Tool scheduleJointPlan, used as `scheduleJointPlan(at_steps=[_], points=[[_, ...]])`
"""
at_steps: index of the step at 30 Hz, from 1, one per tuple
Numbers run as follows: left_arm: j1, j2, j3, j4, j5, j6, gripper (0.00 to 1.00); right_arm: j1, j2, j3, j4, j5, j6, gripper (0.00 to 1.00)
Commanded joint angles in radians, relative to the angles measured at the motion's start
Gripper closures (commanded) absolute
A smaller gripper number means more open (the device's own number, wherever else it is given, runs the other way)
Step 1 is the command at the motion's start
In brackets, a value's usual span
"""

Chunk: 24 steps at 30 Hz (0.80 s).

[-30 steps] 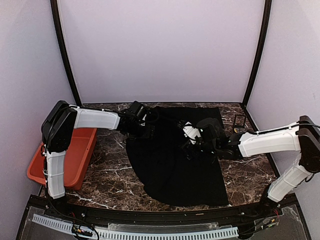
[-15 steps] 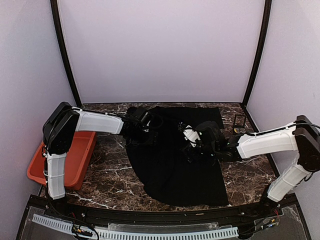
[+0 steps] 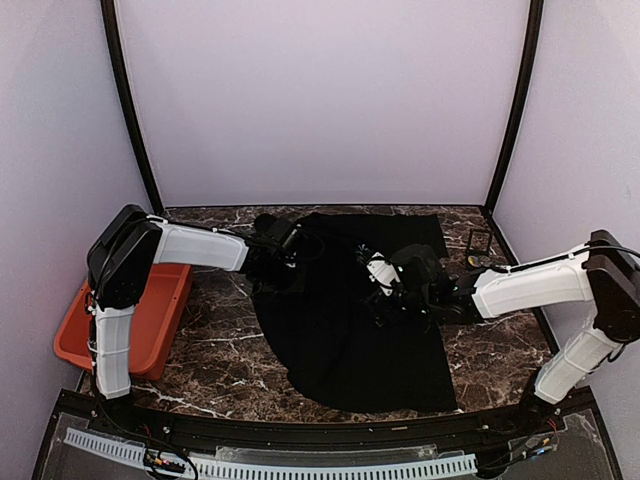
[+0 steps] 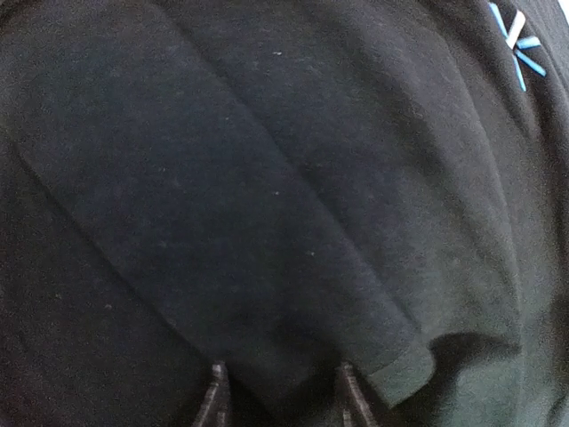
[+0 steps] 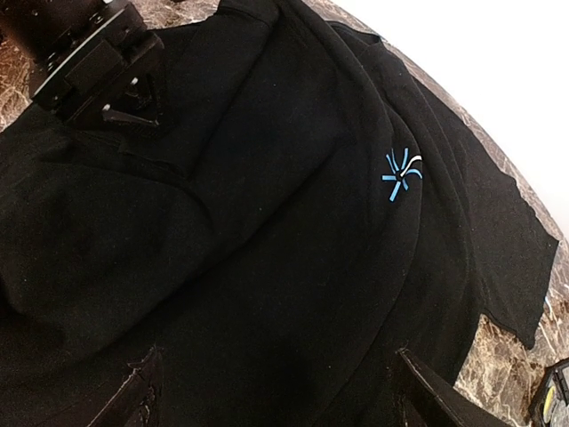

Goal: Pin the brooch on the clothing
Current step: Flatten out the crumpled clothing at the center of the board.

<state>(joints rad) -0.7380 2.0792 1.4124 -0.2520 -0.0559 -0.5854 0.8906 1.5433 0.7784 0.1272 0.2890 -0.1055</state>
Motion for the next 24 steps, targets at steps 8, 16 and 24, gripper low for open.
scheduleJointPlan(at_steps=[8, 16, 24], points=[[-0.016, 0.015, -0.004, -0.027, -0.009, -0.025, 0.97, 0.01, 0.039, -0.03, 0.031, 0.01, 0.025, 0.15], [-0.017, -0.05, 0.015, -0.042, -0.054, -0.006, 0.99, 0.01, 0.101, -0.029, 0.008, 0.017, 0.042, 0.15], [-0.033, -0.142, -0.019, -0.098, -0.057, 0.01, 0.69, 0.01, 0.117, -0.023, -0.021, 0.007, 0.063, 0.15]])
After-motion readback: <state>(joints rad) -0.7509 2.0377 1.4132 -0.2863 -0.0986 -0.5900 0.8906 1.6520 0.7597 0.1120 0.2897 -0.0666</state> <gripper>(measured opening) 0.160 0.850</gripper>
